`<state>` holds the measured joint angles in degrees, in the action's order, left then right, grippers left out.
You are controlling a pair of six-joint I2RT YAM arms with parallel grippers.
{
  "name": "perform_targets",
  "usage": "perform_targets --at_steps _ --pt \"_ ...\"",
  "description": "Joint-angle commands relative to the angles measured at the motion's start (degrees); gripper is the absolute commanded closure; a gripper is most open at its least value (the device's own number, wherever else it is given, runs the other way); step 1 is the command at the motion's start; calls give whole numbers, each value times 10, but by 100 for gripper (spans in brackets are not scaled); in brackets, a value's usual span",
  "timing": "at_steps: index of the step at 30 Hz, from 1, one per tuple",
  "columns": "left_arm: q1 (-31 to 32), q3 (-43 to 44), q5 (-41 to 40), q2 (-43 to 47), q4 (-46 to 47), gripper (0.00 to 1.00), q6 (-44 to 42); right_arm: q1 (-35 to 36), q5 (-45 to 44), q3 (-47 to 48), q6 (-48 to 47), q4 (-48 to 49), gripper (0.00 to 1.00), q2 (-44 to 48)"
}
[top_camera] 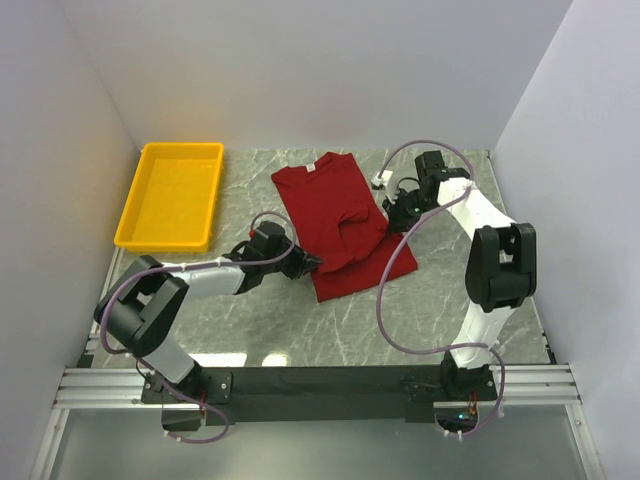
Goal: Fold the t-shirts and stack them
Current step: Fold the tshirt
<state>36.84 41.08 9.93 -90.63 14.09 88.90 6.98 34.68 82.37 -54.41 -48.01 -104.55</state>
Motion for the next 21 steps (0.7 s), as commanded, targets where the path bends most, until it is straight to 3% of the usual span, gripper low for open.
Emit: perform_targets --at_steps 1,21 --pt "-10 19 21 -4 -1 96 -22 5 -7 34 29 27 100 -7" --pt "-41 53 47 -53 -2 96 -36 15 -33 65 70 49 100 -56"
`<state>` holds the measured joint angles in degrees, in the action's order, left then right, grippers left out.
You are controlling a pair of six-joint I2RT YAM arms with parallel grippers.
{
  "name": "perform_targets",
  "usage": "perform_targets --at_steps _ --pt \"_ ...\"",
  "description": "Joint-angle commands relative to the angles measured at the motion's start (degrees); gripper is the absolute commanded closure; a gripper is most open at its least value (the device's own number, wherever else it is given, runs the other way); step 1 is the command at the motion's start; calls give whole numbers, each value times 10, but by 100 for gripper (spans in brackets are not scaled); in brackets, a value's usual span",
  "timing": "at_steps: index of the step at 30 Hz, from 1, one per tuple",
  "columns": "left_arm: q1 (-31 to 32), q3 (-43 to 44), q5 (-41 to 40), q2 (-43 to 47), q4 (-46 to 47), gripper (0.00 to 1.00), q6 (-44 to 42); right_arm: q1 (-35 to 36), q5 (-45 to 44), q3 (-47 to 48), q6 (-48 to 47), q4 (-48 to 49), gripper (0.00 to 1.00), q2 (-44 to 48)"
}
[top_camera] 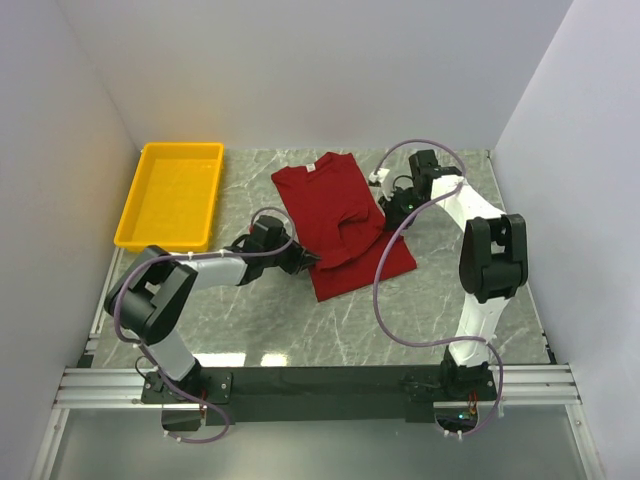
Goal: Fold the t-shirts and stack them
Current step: Fold the tshirt
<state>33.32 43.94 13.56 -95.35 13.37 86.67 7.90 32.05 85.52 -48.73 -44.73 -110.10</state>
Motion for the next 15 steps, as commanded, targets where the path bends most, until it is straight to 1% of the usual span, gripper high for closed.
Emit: perform_targets --at_steps 1,9,15 --pt "-8 25 11 -6 4 96 -14 6 -8 35 15 18 100 -3" --pt "-30 26 18 -6 3 96 -22 7 -15 70 43 29 100 -20" --pt "-49 54 30 -23 -13 96 -41 8 -19 101 70 35 100 -42"
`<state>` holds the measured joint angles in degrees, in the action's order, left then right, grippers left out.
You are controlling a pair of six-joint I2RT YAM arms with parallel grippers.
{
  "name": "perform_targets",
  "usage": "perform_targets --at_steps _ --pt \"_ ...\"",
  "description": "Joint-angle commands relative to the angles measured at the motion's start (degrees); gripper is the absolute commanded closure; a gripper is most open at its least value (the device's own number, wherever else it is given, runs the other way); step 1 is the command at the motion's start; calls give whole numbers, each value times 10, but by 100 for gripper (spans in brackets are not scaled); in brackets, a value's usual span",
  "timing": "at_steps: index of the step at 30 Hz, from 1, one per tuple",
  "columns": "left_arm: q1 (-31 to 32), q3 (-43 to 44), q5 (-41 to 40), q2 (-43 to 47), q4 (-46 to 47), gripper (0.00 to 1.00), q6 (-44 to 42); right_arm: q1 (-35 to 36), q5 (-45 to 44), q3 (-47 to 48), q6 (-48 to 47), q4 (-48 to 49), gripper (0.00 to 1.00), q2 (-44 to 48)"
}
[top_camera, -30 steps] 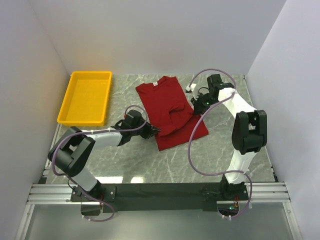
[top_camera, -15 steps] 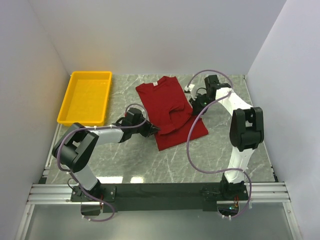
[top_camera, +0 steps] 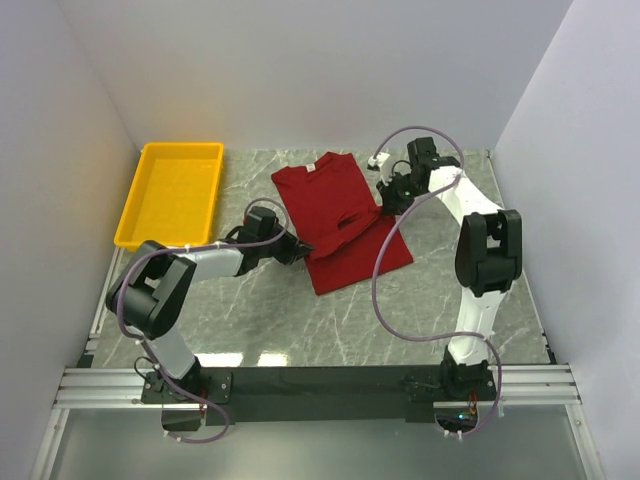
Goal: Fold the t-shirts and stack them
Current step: Fold the tshirt
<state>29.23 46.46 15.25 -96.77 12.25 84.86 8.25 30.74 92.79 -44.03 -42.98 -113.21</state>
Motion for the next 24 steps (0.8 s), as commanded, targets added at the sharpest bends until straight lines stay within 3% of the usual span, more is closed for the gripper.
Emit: perform_targets --at_steps 1,8,10,11,12,15,19,24 --pt "-13 35 16 -12 -4 96 -26 6 -6 35 25 18 100 -13" --pt "-24 63 28 -45 -12 96 -35 11 -19 59 52 28 98 -40" --pt "-28 68 29 -48 -12 93 -36 12 -34 77 71 34 92 -53" --pt "-30 71 29 -51 -12 88 -35 12 -45 86 101 38 89 -57" --pt "-33 73 29 -51 -13 72 -34 13 -67 96 123 47 82 -66" --pt "-44 100 15 -41 -33 47 -41 12 -107 130 183 54 58 -73" --pt "-60 126 -7 -18 -74 40 -64 12 -118 132 214 63 39 -61" --pt "-69 128 -35 29 -108 40 -97 12 -107 101 200 71 37 -31"
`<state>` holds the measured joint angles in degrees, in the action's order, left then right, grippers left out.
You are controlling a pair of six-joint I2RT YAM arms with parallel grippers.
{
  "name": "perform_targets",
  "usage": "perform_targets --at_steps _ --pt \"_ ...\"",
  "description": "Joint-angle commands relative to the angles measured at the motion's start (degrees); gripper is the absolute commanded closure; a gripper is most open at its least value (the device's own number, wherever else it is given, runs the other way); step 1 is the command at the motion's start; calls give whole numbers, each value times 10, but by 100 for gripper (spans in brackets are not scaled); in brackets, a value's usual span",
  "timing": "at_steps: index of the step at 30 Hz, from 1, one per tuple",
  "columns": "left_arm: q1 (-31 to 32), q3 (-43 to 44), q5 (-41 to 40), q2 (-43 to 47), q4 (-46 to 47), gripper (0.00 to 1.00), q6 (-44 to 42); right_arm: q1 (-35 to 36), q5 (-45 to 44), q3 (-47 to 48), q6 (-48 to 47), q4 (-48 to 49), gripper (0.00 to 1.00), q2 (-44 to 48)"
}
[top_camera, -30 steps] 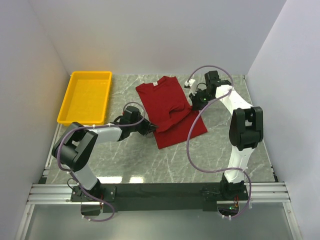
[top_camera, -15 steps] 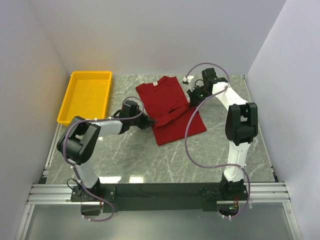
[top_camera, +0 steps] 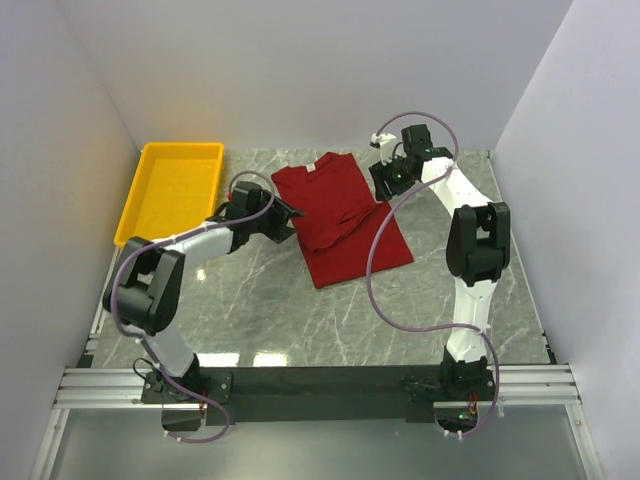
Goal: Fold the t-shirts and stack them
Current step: Fold the tshirt
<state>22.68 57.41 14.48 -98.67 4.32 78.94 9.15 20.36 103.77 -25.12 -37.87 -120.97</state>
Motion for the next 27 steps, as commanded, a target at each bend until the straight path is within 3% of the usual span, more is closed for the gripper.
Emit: perform_targets --at_steps 1,11,20,27 --pt "-4 16 -31 55 -33 41 -43 0 4 -19 7 17 38 50" --pt "18 -39 -26 96 -83 38 -130 -40 138 -142 -104 -52 38 157" --pt "61 43 -83 38 -163 38 -280 -74 180 -263 -121 -65 38 258" --pt "70 63 -55 -5 -130 40 -219 -104 192 -293 -128 -73 38 275"
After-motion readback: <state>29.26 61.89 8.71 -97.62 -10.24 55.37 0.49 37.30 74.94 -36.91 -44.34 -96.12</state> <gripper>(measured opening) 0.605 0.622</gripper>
